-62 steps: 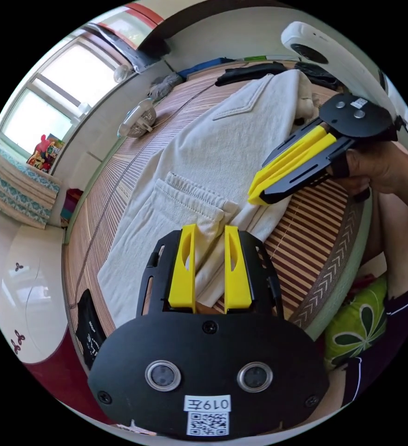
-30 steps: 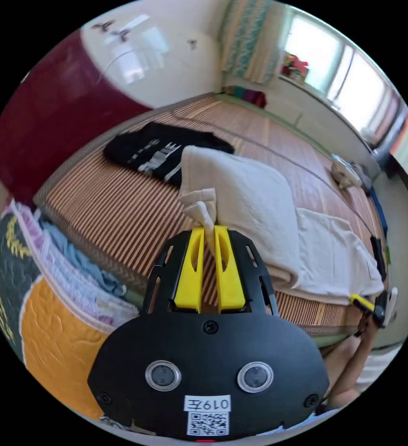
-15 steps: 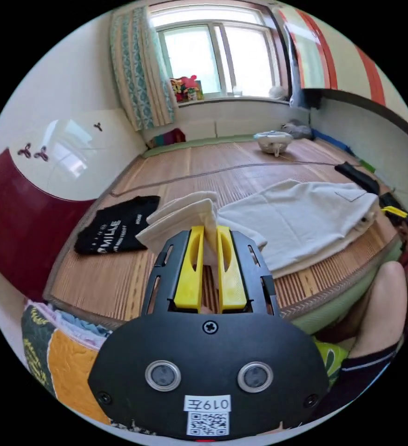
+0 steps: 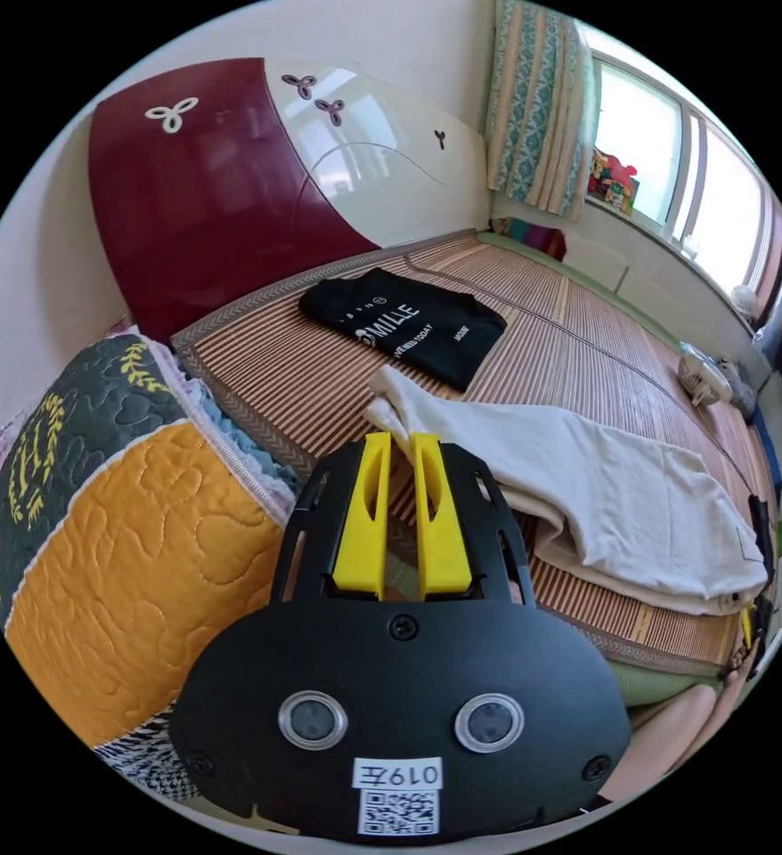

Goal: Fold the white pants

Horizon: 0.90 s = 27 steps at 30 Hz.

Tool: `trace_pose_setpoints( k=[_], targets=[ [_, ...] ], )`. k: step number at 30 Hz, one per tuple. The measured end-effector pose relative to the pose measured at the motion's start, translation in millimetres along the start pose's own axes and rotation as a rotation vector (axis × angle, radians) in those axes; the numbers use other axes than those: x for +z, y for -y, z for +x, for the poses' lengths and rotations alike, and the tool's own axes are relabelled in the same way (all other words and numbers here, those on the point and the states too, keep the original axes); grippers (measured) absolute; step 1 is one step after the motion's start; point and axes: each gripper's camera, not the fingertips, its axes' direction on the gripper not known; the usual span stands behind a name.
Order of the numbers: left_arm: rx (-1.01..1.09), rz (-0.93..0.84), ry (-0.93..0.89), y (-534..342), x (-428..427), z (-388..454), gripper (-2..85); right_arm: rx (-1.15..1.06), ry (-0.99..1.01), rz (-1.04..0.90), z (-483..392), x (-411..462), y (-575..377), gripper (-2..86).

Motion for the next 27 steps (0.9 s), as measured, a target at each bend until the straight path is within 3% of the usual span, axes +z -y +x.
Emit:
trace_pose_setpoints(
  k=[2,7,11,13,15,21,27],
  targets=[
    [-0.039,0.033,0.004,-1,-5,-3,1.2,0.036,0.067,-0.016,6,-2,5,12.8],
    [-0.082,0.031,-0.014,14,-7,-13,1.3,-0.001,-0.05,-0.073,-16,16,15,11.5],
    [0.187,0.202,0.203,24,-40,31,1.1,-0.032,-0.048,-0.068,-37,34,24,8.3],
    [0.343,0.221,0.121,25,-47,56,1.1,-0.056,-0.089,-0.056,-50,41,24,7.0],
    [0.496,0.171,0.02,27,-44,92,1.0,-0.126,-0.151,-0.041,-76,47,20,4.8],
    [0.69,-0.087,-0.25,33,9,177,1.0,-0.191,-0.254,-0.036,-121,55,8,1.7],
    [0.813,-0.256,-0.268,20,65,235,0.9,-0.244,-0.449,-0.028,-135,40,-32,0.6]
  ],
)
